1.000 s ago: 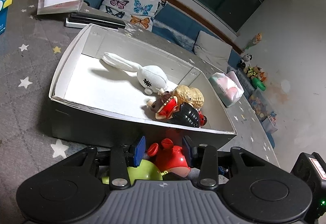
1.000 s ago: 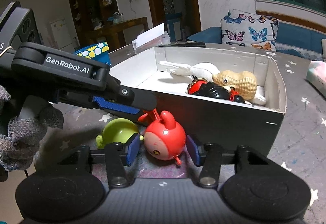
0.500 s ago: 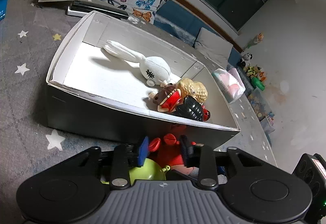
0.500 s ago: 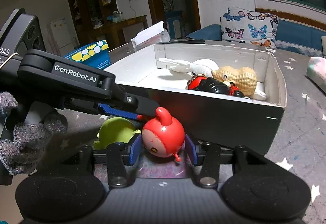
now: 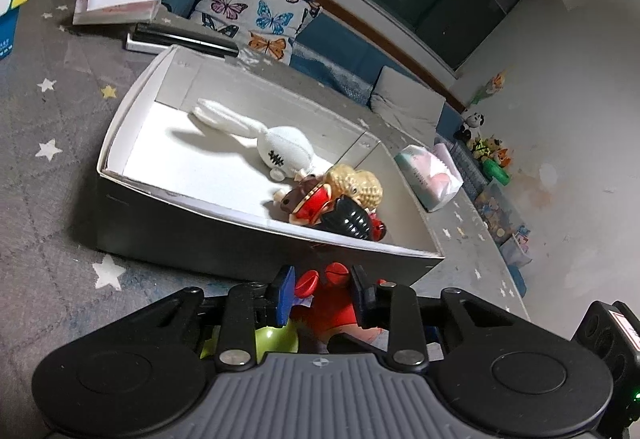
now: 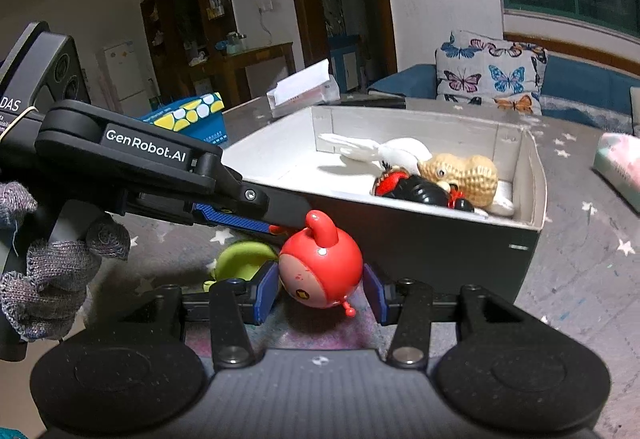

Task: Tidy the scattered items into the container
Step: 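Lift the red bird with both grippers and lower it into the box, then release the red bird and move both grippers back to the green alien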

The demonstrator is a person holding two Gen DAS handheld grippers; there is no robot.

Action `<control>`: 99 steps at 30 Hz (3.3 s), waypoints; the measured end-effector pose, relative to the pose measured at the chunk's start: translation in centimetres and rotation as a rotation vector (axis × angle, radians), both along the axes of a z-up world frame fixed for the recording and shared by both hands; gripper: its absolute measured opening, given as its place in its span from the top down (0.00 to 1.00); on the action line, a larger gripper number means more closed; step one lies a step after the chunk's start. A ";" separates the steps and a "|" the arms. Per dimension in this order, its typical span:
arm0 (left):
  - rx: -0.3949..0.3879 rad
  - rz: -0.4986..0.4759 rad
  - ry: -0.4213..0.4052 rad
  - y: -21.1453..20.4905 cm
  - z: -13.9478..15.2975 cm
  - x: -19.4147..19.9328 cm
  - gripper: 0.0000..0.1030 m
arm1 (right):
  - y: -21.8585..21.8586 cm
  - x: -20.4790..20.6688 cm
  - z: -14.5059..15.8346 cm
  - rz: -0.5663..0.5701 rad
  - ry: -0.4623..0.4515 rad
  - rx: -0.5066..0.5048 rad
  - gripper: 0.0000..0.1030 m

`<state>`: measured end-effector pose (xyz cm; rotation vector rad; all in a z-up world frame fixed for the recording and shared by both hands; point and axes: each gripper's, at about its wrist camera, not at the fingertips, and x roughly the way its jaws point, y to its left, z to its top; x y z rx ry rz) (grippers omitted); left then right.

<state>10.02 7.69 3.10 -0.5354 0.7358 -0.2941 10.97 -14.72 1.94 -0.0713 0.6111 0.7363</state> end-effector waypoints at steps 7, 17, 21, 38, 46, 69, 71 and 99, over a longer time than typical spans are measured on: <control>0.003 0.026 -0.075 0.5 3.2 -0.5 0.69 | 0.6 0.1 2.9 0.021 -0.071 0.001 0.55; 0.012 0.098 -0.111 2.8 5.2 3.7 0.69 | 3.5 5.6 5.7 0.056 -0.087 -0.003 0.55; 0.017 0.122 -0.085 3.8 4.7 6.1 0.69 | 4.8 8.4 5.4 0.061 -0.037 -0.002 0.55; -0.014 0.155 0.055 6.2 -0.2 11.6 0.69 | 8.0 15.5 1.2 0.066 0.176 -0.083 0.55; 0.055 0.143 0.060 5.2 -0.1 12.1 0.68 | 8.9 16.3 0.8 0.080 0.177 -0.151 0.55; 0.143 0.125 0.054 4.2 -0.3 12.1 0.68 | 10.2 16.4 0.1 0.099 0.141 -0.250 0.50; 0.143 0.128 0.055 4.1 -0.2 12.0 0.68 | 10.1 16.2 0.1 0.098 0.134 -0.246 0.47; 0.126 0.183 0.023 5.0 1.7 9.6 0.67 | 9.3 14.6 1.4 0.076 0.090 -0.203 0.47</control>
